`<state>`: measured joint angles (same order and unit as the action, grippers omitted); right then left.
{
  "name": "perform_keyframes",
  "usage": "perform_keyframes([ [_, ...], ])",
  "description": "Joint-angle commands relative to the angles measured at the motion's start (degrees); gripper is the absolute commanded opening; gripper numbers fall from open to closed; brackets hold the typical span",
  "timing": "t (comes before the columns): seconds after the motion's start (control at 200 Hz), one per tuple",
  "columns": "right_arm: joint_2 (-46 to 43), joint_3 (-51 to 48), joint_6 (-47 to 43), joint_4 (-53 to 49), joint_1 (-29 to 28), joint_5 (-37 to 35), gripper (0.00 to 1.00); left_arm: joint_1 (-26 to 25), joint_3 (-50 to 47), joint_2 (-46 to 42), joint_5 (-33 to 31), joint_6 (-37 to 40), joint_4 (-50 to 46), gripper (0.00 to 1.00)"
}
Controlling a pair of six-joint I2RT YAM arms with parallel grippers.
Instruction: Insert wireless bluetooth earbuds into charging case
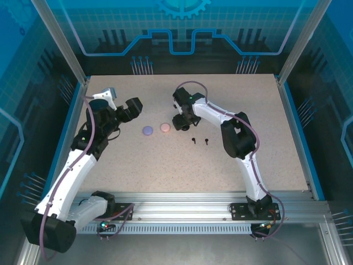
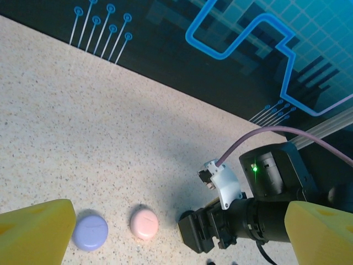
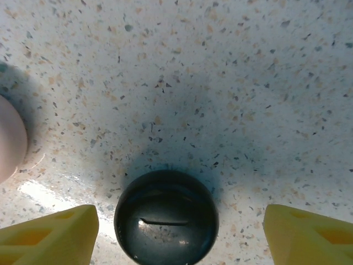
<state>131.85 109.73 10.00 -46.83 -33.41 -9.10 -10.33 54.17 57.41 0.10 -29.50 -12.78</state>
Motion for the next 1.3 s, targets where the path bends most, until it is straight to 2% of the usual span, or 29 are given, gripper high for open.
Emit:
perform_keyframes([
  [0.0, 1.18, 2.23, 0.05, -1.51, 0.19, 1.5, 0.76, 0.4, 0.24, 0.6, 2.12, 0.51, -0.77, 0.99],
  [0.335, 4.55, 3.17, 0.53, -1.78, -0.08, 1.85, 0.66, 0.4, -2.04, 0.95, 0.4, -2.44, 0.47, 0.99],
  [0.49, 4.62, 2.46, 0.8, -1.43, -0.08, 1.85, 0.58, 0.31, -1.83, 1.34, -0.82, -3.87, -0.06, 0.99],
  [0.725, 2.77, 0.76, 1.75, -0.66, -0.41, 2.86, 0.43, 0.31, -4.49, 1.04, -1.05, -5.4, 2.09, 0.99],
  [0.83, -0.31, -0.75, 3.61, 0.03, -0.33, 3.61, 0.41, -0.19, -7.4, 1.55, -0.01, -5.37, 6.01, 0.99],
  [1.076, -11.28, -7.73, 14.33, 4.22, 0.12, 6.08, 0.39, -3.99, -13.56, 5.6, 1.3, -4.78, 17.08, 0.99],
  [1.296, -22.21, -16.91, 32.37, 10.51, 0.35, 6.47, 0.38, -7.63, -17.26, 10.4, 1.11, -7.75, 26.88, 0.99],
])
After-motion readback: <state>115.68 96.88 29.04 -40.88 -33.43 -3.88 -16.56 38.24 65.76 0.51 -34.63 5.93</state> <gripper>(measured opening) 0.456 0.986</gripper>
